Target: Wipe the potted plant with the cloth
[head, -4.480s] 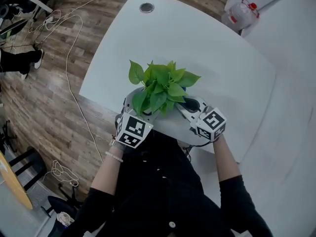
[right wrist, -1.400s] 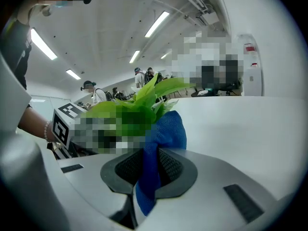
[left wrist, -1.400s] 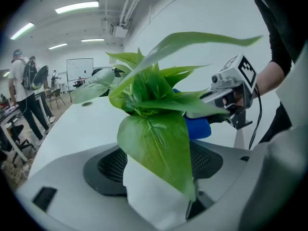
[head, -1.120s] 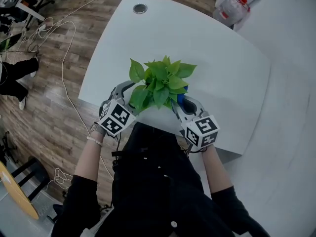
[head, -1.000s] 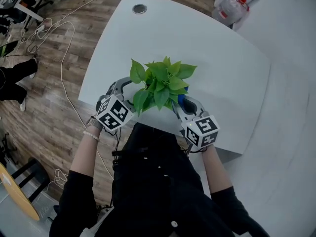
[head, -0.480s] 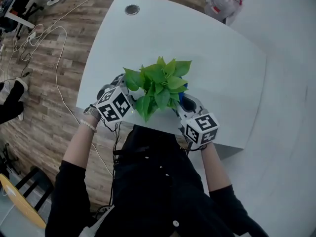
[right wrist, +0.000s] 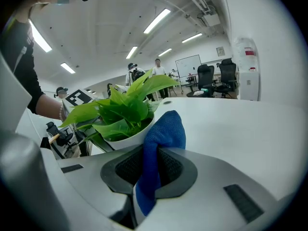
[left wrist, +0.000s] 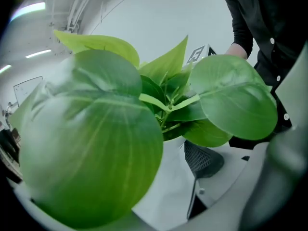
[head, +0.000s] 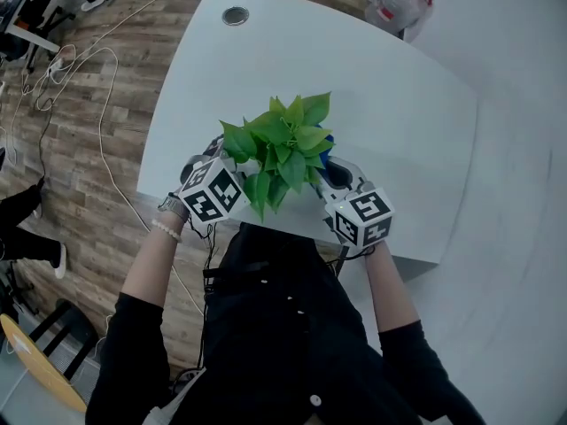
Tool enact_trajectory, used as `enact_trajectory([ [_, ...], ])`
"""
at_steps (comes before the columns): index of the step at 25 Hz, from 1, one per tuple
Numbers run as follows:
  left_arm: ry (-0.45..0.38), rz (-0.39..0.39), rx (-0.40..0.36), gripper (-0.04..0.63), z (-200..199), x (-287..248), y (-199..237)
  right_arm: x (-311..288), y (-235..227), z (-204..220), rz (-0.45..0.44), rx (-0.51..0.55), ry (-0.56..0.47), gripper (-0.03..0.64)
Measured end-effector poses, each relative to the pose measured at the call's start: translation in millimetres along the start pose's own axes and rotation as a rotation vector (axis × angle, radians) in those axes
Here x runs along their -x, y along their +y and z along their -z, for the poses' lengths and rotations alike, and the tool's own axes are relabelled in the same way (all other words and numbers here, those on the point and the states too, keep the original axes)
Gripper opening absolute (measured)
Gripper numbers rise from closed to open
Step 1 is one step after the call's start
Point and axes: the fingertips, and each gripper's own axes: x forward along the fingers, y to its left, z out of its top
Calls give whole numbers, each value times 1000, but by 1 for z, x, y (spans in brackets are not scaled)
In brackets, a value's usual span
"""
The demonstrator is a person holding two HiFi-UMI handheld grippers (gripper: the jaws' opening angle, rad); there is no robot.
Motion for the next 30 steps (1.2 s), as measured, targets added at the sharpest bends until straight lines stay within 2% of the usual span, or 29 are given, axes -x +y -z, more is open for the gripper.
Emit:
enact_trajectory([
  [6,-13,-50,52,376,1,0,-5,-6,-6,4,-39,88,43,83],
  [12,-23,-137,108,376,5,8,-6,-16,-4,-2,-68,138,61,83],
  [30,-21,-427,334,374,6,6,-7,-51,-22,-3,-97,136,99,83],
])
